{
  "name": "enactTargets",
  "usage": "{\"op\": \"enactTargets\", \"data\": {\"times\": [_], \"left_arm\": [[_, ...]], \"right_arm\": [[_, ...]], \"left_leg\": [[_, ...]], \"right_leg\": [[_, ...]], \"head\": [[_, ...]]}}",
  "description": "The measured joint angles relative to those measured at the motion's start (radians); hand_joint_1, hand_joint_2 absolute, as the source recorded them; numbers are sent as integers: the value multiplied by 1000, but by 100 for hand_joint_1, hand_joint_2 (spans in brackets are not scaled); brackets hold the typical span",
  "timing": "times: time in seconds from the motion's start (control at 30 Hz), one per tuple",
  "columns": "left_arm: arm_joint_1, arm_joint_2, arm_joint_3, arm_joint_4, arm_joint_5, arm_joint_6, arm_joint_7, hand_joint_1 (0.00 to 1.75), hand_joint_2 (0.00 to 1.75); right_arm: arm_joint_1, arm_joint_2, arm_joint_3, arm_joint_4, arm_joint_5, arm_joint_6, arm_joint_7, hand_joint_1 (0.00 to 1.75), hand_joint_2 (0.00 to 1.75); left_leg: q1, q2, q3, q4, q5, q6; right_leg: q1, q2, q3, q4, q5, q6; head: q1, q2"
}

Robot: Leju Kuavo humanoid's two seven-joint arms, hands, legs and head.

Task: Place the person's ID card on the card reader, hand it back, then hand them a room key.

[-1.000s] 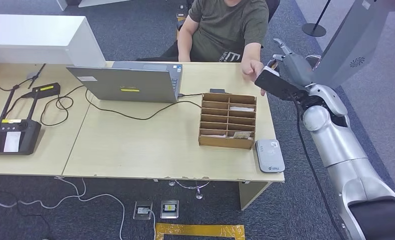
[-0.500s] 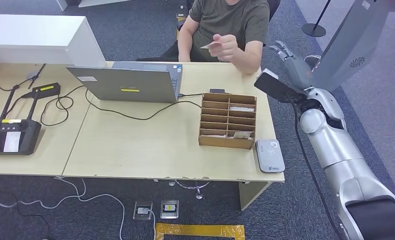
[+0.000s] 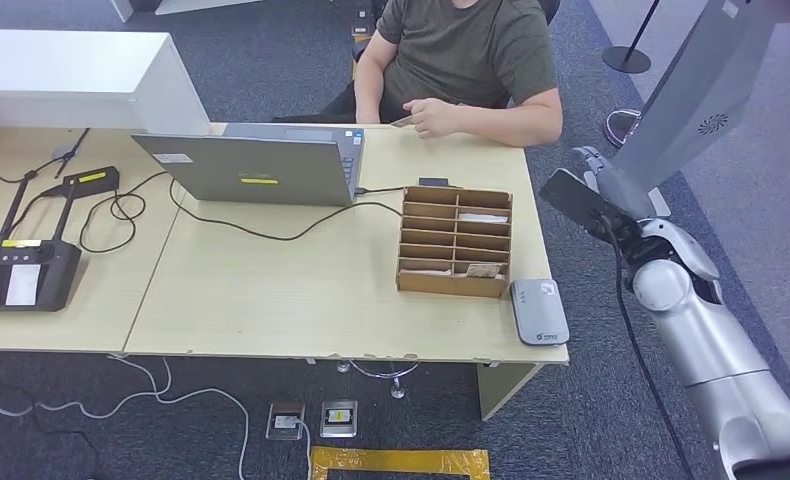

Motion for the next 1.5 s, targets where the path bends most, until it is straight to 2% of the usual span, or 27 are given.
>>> {"op": "enactTargets", "data": {"times": [0.17, 0.3, 0.5, 0.8, 1.0, 1.5], "left_arm": [[1, -8, 0, 2, 0, 14, 11, 0, 0], [1, -15, 0, 3, 0, 21, 12, 0, 0], [1, -21, 0, 3, 0, 18, 17, 0, 0], [-2, -17, 0, 3, 0, -9, 42, 0, 0], [-8, -16, 0, 3, 0, -13, 50, 0, 0], [-17, -14, -2, 3, 0, -21, 75, 0, 0]], "right_arm": [[51, -66, 4, -156, 24, 8, 51, 0, 0], [105, -108, 16, -268, 46, 1, 108, 0, 175], [184, -137, 48, -384, 98, -31, 147, 0, 175], [223, -139, 104, -404, 279, -138, 113, 0, 175], [263, -114, 139, -382, 340, -187, 118, 0, 175], [314, -31, 185, -337, 342, -139, 159, 0, 175]], "left_leg": [[0, 0, 1, 0, 0, 0], [0, 0, 1, 0, 0, 0], [0, 0, 1, 0, 0, 0], [0, 0, 0, -1, 0, 0], [1, 0, 0, -1, 0, 0], [1, 0, 0, -1, 0, 0]], "right_leg": [[0, 0, 0, 0, 0, 0], [0, 0, 0, 0, 0, 0], [0, 0, 1, 0, 0, 0], [0, 0, 1, 0, 0, 0], [1, 0, 0, 0, 0, 0], [1, 0, 0, 0, 0, 0]], "head": [[0, 0], [0, 0], [0, 0], [0, 0], [0, 0], [0, 0]]}}
